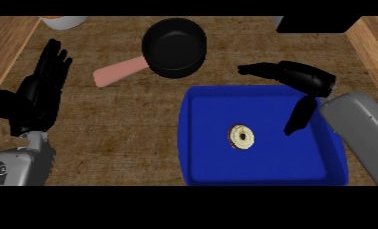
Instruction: Pick the cupcake from the tray and place it in the pot
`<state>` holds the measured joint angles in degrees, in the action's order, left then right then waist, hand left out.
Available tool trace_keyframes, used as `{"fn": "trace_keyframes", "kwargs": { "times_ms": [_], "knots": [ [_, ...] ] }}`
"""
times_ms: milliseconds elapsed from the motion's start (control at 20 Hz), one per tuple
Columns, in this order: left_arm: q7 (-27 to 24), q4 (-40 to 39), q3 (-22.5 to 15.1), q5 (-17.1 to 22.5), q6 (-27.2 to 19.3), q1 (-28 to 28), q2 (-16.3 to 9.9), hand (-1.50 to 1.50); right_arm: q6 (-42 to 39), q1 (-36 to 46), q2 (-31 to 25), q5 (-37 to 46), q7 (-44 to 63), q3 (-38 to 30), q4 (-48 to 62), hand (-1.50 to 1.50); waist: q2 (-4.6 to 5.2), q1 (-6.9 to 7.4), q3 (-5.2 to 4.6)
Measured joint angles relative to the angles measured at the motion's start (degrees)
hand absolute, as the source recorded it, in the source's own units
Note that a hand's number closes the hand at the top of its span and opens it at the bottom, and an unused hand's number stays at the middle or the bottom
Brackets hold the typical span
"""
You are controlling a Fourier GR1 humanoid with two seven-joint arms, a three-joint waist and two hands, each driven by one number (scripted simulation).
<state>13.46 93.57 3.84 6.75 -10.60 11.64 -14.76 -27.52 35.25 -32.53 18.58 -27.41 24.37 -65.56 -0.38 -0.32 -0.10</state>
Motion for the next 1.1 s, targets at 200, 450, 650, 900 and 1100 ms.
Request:
{"fn": "trace_keyframes", "kwargs": {
  "times_ms": [200,450,650,900,1100],
  "knots": [
    [-1.2,-0.5,0.3,-0.2,0.1,-0.7,0.4,0.00,-2.5,-3.5,0.5,2.7,7.9,3.3,-8.2,-1.50,0.00,-0.28,0.01],
    [0.2,0.1,1.1,0.2,1.1,0.0,0.3,0.00,-5.2,-7.7,3.4,5.1,15.7,3.6,-15.1,-1.50,0.18,0.03,0.07],
    [1.0,-0.5,0.9,-1.2,0.4,1.6,1.3,0.00,-7.4,-10.1,5.4,7.9,17.6,2.2,-17.7,-1.50,0.28,0.17,0.08],
    [0.2,-0.9,1.8,-1.0,1.7,1.3,1.3,0.00,-7.0,-13.3,7.0,13.3,19.7,2.3,-19.4,-1.50,0.32,0.25,0.10],
    [-0.3,-0.2,2.0,-1.4,2.2,0.1,1.9,0.00,-5.4,-14.4,9.8,18.2,20.3,2.4,-17.8,-1.50,0.36,0.39,0.11]
  ]
}}
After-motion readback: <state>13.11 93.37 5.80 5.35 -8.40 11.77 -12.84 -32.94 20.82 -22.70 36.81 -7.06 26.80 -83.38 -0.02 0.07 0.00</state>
